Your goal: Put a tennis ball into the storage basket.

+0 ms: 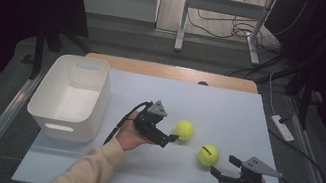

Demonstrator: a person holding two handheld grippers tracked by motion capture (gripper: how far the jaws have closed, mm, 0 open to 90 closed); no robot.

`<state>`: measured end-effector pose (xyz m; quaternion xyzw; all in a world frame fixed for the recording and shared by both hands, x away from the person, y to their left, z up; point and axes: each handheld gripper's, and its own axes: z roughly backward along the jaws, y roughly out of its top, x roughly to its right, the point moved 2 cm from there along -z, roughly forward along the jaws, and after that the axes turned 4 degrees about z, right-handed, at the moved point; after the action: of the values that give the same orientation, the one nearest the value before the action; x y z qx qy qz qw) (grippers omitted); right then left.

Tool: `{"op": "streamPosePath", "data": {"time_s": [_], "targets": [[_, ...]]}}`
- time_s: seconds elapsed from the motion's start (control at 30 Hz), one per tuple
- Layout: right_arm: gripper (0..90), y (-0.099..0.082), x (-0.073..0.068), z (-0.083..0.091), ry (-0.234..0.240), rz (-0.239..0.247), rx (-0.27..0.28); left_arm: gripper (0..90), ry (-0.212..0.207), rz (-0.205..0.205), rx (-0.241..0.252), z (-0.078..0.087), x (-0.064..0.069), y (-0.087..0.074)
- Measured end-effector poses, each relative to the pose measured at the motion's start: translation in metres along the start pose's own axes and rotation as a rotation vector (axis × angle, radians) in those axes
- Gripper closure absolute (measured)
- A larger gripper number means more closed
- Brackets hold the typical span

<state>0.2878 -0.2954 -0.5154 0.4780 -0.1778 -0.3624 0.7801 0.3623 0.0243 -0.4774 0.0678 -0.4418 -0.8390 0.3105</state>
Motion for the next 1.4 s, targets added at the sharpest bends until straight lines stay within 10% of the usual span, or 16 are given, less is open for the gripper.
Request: {"op": "streamPosePath", "data": {"time_s": [1.4], "targets": [[12.5,-0.001,0.003,0.000,0.003,-0.010,-0.004,4.1,-0.009,-0.039,-0.172,-0.052,-0.002,0.032]]}}
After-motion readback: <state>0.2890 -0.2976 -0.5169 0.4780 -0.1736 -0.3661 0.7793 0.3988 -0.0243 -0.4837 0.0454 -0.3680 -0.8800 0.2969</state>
